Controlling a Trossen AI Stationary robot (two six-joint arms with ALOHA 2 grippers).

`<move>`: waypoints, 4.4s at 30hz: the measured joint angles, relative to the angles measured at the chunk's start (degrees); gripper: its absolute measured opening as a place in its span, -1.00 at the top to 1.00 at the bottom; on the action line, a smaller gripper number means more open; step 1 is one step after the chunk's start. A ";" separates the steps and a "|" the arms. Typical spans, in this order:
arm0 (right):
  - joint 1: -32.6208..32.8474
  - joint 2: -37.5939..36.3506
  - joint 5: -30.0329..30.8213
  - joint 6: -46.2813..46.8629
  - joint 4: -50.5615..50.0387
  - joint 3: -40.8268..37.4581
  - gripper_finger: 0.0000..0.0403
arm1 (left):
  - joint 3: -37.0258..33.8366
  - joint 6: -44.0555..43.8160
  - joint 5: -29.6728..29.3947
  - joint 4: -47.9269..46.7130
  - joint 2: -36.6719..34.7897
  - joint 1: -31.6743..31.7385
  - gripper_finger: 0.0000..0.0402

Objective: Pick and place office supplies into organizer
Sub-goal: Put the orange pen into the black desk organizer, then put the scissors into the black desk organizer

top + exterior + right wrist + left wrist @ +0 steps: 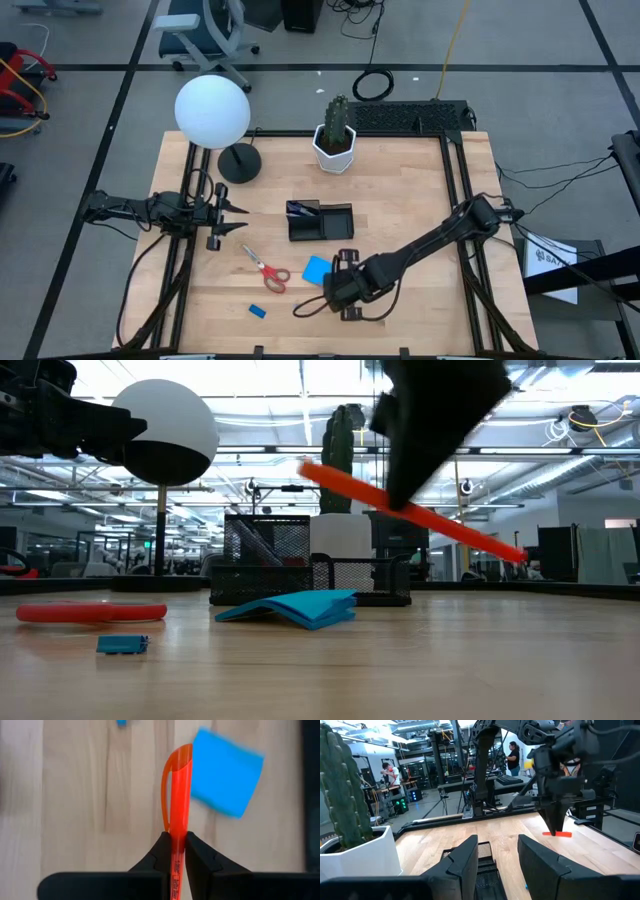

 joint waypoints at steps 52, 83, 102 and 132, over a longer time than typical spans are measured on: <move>-32.49 -20.42 -13.61 -26.09 93.15 -45.66 0.90 | 0.00 -0.02 -0.01 0.00 0.01 0.02 0.28; -33.49 -20.35 -13.72 -25.14 97.85 -45.66 0.64 | 0.00 3.54 -0.01 -0.93 -0.01 0.01 0.28; -33.49 -20.35 -13.37 -25.32 97.39 -45.66 0.63 | 0.00 -0.21 0.02 -2.19 0.00 0.01 0.28; -36.14 -13.61 -13.98 -22.53 100.65 -45.66 0.31 | 0.00 -16.84 -4.80 7.20 0.00 0.02 0.28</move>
